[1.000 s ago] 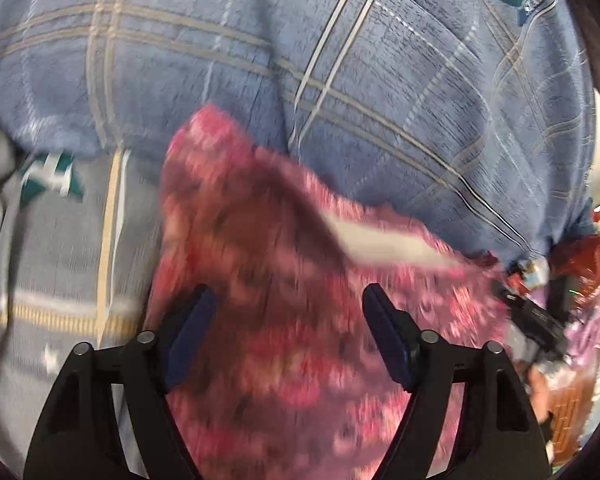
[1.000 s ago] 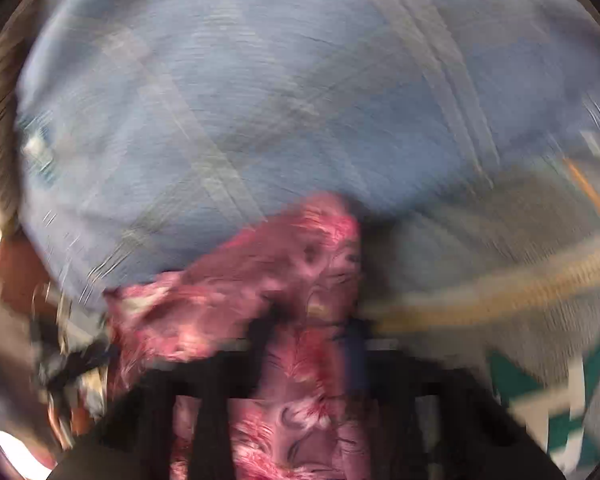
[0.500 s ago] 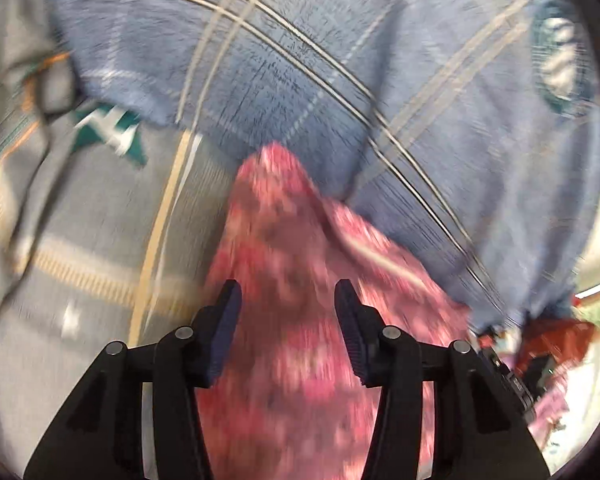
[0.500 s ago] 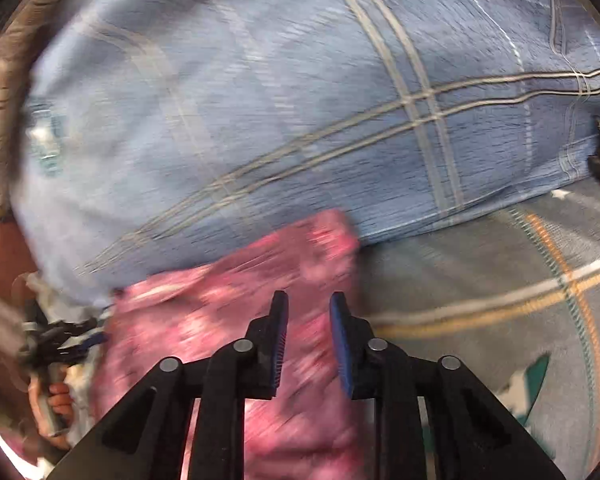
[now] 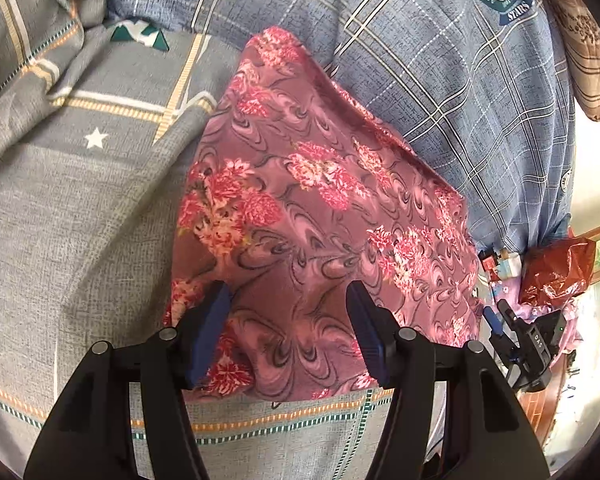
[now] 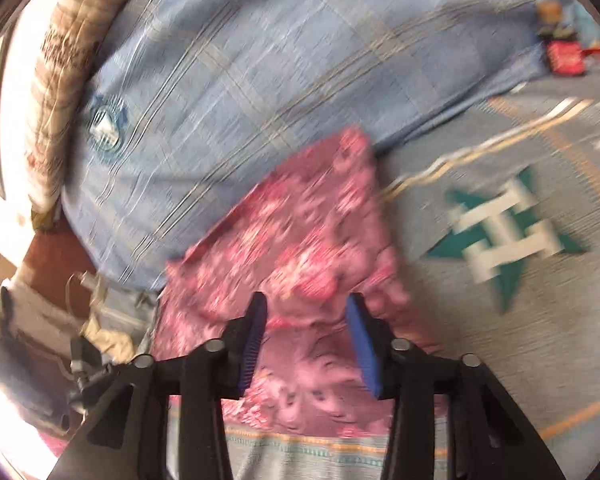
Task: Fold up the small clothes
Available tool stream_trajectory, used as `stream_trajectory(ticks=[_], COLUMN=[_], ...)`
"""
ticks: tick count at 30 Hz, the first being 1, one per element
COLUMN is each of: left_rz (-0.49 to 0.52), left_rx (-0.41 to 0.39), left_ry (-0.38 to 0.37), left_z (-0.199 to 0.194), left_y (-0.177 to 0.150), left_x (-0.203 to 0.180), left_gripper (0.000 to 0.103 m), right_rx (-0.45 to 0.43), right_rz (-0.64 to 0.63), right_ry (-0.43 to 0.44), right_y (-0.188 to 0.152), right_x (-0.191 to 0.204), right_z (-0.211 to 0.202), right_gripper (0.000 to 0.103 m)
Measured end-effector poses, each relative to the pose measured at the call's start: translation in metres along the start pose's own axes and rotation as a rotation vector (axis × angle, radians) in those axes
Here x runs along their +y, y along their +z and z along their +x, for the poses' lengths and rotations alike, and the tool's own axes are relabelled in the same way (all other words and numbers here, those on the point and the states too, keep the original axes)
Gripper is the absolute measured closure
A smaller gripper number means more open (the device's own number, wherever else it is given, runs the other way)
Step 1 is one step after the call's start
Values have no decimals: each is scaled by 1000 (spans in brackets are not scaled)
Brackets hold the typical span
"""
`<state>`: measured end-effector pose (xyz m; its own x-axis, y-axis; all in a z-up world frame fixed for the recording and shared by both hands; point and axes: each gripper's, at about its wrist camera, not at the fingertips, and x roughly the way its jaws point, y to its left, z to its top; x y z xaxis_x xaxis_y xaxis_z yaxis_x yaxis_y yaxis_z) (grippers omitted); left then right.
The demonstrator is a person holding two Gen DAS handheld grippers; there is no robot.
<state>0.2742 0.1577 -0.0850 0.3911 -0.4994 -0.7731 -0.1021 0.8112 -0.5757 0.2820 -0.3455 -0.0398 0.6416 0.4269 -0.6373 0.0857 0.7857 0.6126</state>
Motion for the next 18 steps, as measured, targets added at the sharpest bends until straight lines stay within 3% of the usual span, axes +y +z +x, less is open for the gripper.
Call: stream_trajectory(ticks=[5, 7, 10, 12, 15, 18], left_rz=[13, 43, 16, 1, -49, -95], left_rx=[43, 45, -12, -98, -201, -203], left_ry=[-32, -42, -99, -153, -184, -208], left_z=[1, -3, -22, -45, -67, -65], left_y=[0, -1, 1, 8, 19, 26], left_x=[5, 4, 12, 21, 40, 54], left_gripper=[44, 44, 44, 44, 28, 27], right_rx=[40, 160, 94, 46, 52, 120], right_rz=[1, -23, -132, -165, -248, -405], right_ry=[36, -55, -166, -135, -70, -31], right_y=[-3, -14, -11, -12, -27, -65], right_x=[3, 14, 46, 66, 105, 152], right_z=[10, 39, 35, 33, 44, 66], right_gripper=[52, 51, 49, 49, 40, 39])
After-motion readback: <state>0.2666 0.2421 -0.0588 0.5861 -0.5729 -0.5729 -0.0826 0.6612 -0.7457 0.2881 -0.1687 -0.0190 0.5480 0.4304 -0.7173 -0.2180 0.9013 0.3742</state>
